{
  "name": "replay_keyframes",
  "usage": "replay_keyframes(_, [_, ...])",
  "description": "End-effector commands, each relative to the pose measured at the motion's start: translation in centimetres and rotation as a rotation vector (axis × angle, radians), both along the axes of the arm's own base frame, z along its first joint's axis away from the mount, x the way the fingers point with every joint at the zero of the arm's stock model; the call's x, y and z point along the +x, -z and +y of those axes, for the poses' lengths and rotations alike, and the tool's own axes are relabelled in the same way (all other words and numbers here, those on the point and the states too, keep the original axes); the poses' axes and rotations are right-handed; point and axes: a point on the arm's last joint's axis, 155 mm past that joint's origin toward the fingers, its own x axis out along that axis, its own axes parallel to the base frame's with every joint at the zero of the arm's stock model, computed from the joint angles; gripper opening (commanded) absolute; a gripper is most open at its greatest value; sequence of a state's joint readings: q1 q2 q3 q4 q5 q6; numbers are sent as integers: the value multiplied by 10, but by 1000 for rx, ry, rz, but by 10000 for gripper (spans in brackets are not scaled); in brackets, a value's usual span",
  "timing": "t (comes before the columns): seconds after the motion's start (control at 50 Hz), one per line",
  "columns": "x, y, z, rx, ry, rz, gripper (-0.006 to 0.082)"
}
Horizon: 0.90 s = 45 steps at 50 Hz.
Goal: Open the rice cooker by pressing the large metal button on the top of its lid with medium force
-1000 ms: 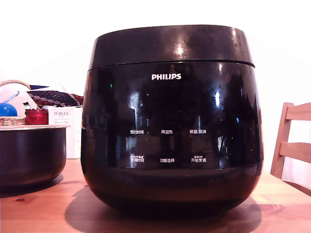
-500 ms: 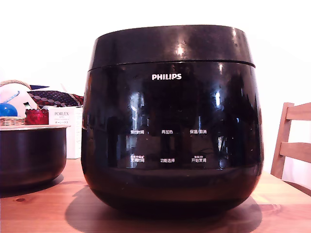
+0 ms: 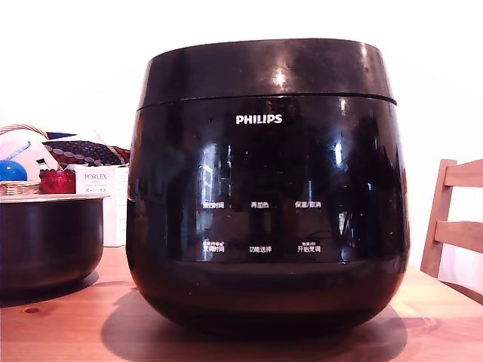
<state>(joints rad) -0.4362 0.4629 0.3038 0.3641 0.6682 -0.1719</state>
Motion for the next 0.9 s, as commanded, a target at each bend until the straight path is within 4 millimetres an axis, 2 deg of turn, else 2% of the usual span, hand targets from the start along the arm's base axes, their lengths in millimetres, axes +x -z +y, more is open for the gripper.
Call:
replay_keyframes(0.0, [0,-1,-8,9,19,-12,-24])
replay_keyframes(0.44, [7,9,-67,31,97,56,-24])
replay_keyframes(0.54, [9,8,-82,73,104,12,-24])
replay_keyframes(0.72, [27,9,-103,124,59,32,-24])
replay_keyframes(0.88, [48,21,-116,204,0,56,-23])
